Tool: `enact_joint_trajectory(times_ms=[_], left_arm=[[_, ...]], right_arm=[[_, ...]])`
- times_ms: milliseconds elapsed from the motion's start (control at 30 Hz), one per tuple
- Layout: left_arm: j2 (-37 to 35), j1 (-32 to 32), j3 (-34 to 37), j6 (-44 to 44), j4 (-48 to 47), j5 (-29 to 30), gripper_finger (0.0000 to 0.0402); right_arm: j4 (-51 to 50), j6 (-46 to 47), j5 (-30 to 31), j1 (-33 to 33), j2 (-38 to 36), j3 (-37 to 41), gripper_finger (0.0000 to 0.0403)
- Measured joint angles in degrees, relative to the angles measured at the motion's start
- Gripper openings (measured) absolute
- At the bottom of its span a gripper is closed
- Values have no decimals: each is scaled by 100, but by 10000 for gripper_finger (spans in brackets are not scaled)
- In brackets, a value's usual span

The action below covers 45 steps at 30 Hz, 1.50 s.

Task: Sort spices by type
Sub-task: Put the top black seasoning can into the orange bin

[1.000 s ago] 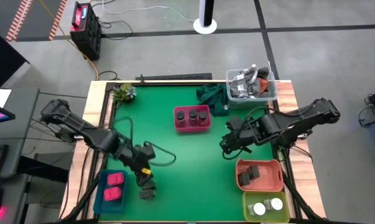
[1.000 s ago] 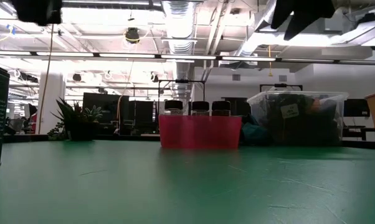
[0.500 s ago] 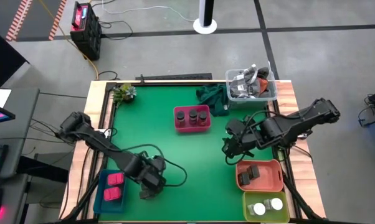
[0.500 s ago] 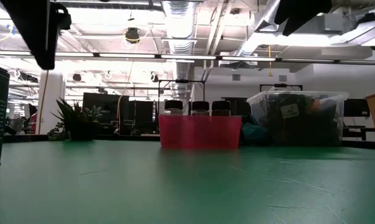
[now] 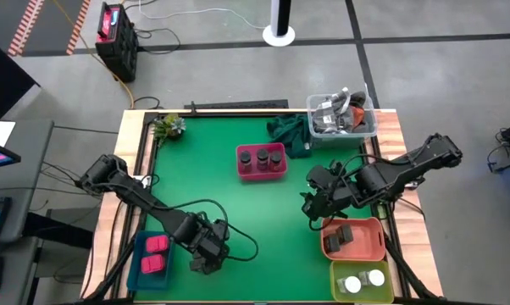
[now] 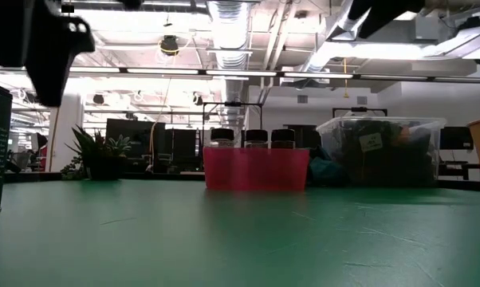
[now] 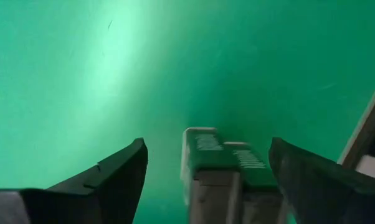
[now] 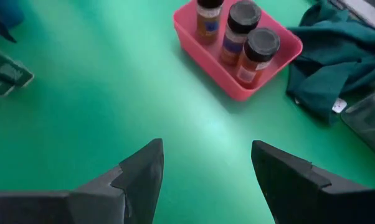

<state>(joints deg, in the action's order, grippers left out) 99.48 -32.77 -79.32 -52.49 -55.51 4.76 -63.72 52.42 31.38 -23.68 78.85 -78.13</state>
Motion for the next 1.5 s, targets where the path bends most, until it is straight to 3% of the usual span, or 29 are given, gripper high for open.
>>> enact_joint_trajectory(times_ms=[300,800,967,1300,1500], left_arm=[[2,0,525,39,606,-321,322],[2,-35,1023,158,601,-897,319],[2,-35,1022,289,600,-901,271],[-2,33,944,411,429,-948,114],[-11,568,573,1182,369,-1152,110]], right_arm=[[21,-26,26,2,0,0,270],[15,-44,26,7,0,0,270],[15,-49,56,9,0,0,270],[-264,-142,-73,8,-25,0,270],[-1479,444,-176,-69,-254,2,270]])
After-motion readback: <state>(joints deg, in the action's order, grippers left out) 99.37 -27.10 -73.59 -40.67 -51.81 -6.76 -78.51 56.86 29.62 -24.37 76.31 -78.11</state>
